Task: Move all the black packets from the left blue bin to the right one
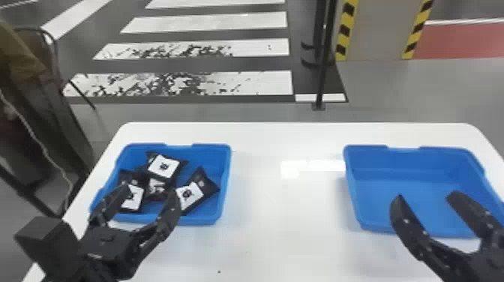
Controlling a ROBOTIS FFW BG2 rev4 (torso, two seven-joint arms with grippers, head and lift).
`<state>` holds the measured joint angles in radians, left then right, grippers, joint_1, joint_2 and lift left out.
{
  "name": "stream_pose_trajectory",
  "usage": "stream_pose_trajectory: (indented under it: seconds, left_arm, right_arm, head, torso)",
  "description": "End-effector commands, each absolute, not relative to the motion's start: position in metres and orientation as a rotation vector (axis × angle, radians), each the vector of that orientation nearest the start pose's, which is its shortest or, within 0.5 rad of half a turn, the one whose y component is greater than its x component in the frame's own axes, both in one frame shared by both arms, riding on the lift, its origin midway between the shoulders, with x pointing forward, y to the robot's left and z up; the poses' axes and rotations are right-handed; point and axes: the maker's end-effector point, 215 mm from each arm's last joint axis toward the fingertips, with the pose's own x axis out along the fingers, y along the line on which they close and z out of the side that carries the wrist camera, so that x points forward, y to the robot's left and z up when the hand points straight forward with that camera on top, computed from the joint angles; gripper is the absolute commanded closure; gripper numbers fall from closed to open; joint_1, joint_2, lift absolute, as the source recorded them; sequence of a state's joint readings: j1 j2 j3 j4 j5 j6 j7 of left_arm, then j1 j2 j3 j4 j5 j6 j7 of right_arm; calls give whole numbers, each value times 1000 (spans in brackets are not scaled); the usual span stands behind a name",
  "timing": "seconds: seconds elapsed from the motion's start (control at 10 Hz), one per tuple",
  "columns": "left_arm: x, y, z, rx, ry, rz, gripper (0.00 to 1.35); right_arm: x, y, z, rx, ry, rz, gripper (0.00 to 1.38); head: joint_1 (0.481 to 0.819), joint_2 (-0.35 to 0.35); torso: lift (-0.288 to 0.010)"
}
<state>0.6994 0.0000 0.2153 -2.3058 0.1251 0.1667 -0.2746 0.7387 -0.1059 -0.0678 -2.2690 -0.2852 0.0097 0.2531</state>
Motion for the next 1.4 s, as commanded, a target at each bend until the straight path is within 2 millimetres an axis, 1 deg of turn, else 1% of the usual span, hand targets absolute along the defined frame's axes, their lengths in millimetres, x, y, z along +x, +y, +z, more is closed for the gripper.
stream_pose_trajectory:
  seconds: [0.0, 0.2, 0.3, 0.4, 0.5, 0.6, 0.7, 0.8, 0.9, 1.2, 1.3]
  left_arm:
    - [387, 272, -320, -14, 118, -113, 176]
    - [388, 275, -323, -13, 130, -107, 176]
    - [391, 280, -334, -13, 172, -102, 176]
    - [397, 287, -333, 4, 173, -93, 188]
    - [405, 293, -327, 6, 165, -85, 251]
    - [412, 300, -329, 11, 189, -80, 295]
    - [419, 301, -340, 12, 240, -87, 295]
    - [426, 294, -361, 2, 322, -106, 295]
    - [435, 289, -372, 4, 363, -120, 294]
    - [465, 287, -392, 46, 434, -127, 294]
    - [476, 289, -402, 59, 472, -122, 294]
  right_arm:
    - [377, -204, -303, 168, 28, 266, 134]
    - [377, -205, -305, 172, 30, 266, 134]
    - [376, -204, -306, 174, 32, 267, 134]
    - [376, -203, -306, 175, 33, 268, 134]
    - [377, -203, -308, 178, 35, 267, 134]
    - [376, -202, -309, 182, 37, 269, 134]
    - [377, -202, -309, 183, 37, 271, 134]
    - [377, -202, -309, 183, 37, 271, 134]
    - [378, -202, -310, 183, 37, 270, 134]
    - [379, -200, -310, 189, 37, 273, 134]
    - [379, -200, -310, 189, 37, 273, 134]
  head:
    - [695, 101]
    - [695, 101]
    - [695, 103]
    - [695, 106]
    - [695, 113]
    - [695, 124]
    - [695, 134]
    - [695, 138]
    - [695, 138]
    - [695, 121]
    - [695, 119]
  torso:
    - [-140]
    - [-140]
    - [-140]
    - [-140]
    - [-140]
    - [-140]
    - [-140]
    - [-140]
    - [-140]
    - [-140]
    - [-140]
